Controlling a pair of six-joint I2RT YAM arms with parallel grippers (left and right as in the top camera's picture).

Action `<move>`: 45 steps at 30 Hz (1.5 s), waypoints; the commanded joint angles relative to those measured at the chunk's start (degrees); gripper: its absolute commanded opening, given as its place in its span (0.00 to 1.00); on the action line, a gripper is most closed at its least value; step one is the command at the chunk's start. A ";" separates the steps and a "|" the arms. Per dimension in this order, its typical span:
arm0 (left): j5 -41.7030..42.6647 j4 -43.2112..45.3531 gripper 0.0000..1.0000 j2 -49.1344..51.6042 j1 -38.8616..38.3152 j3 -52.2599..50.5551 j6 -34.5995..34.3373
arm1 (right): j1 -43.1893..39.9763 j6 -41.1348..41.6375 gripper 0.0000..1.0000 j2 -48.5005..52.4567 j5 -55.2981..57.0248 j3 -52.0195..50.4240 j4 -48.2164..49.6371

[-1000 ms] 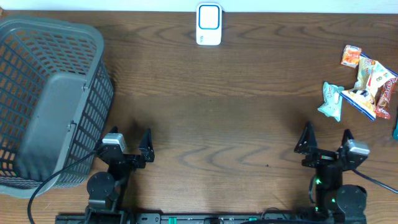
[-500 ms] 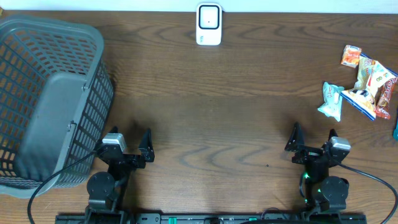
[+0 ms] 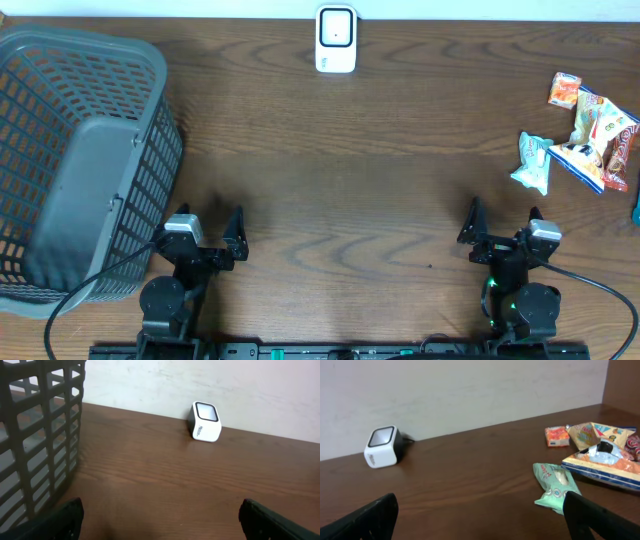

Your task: Scan the item barcode

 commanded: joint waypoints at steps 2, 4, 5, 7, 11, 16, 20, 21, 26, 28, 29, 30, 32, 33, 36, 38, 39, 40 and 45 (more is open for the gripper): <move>0.37 -0.81 0.98 -0.09 0.24 -1.60 -0.74 | 0.33 -2.14 0.99 -0.42 0.02 -0.09 -0.31; 0.37 -0.79 0.98 -0.09 0.24 -1.60 -0.74 | 0.33 -2.10 0.99 -0.42 0.00 -0.11 -0.26; 0.37 -0.79 0.98 -0.09 0.24 -1.60 -0.74 | 0.33 -2.10 0.99 -0.42 0.00 -0.09 -0.26; 0.37 -0.79 0.98 -0.09 0.24 -1.60 -0.74 | 0.33 -2.10 0.99 -0.42 0.00 -0.11 -0.24; 0.37 -0.79 0.98 -0.09 0.24 -1.60 -0.74 | 0.33 -2.10 0.99 -0.42 -0.04 -0.09 -0.28; 0.37 -0.79 0.98 -0.09 0.24 -1.60 -0.74 | 0.33 -2.32 0.99 -0.42 -0.20 -0.11 -0.42; 0.37 -0.79 0.98 -0.09 0.24 -1.60 -0.74 | 0.33 -7.74 0.99 -0.42 -1.49 -0.11 -0.66; 0.37 -0.79 0.98 -0.09 0.24 -1.60 -0.74 | 0.33 -8.85 0.99 -0.42 -1.49 -0.11 -0.66; 0.37 -0.79 0.98 -0.09 0.24 -1.60 -0.74 | 0.33 -9.18 0.99 -0.42 -1.90 -0.11 -0.70; 0.37 -0.79 0.98 -0.09 0.24 -1.60 -0.74 | 0.33 -9.18 0.99 -0.42 -1.90 -0.11 -0.68; 0.37 -0.79 0.98 -0.09 0.24 -1.60 -0.74 | 0.33 -9.20 0.99 -0.39 -1.84 -0.11 -0.68; 0.37 -0.81 0.98 -0.09 0.24 -1.60 -0.74 | 0.26 -9.20 0.99 -0.28 -1.73 -0.11 -0.66; 0.37 -0.79 0.98 -0.09 0.24 -1.60 -0.74 | 0.22 -9.16 0.99 0.44 -1.88 -0.11 -0.59; 0.37 -0.79 0.98 -0.09 0.24 -1.60 -0.74 | 0.22 -9.16 0.99 0.79 -1.86 -0.11 -0.44; 0.37 -0.81 0.98 -0.09 0.24 -1.60 -0.74 | 0.22 -9.18 0.99 1.09 -1.86 -0.11 -0.44; 0.37 -0.79 0.98 -0.09 0.24 -1.60 -0.74 | 0.22 -9.18 0.99 1.09 -1.86 -0.11 -0.44; 0.37 -0.79 0.98 -0.09 0.24 -1.60 -0.74 | 0.22 -9.18 0.99 1.09 -1.86 -0.11 -0.44; 0.37 -0.81 0.98 -0.09 0.24 -1.60 -0.74 | 0.22 -9.18 0.99 1.09 -1.86 -0.11 -0.44; 0.37 -0.79 0.98 -0.09 0.24 -1.60 -0.74 | 0.22 -9.18 0.99 1.09 -1.86 -0.11 -0.44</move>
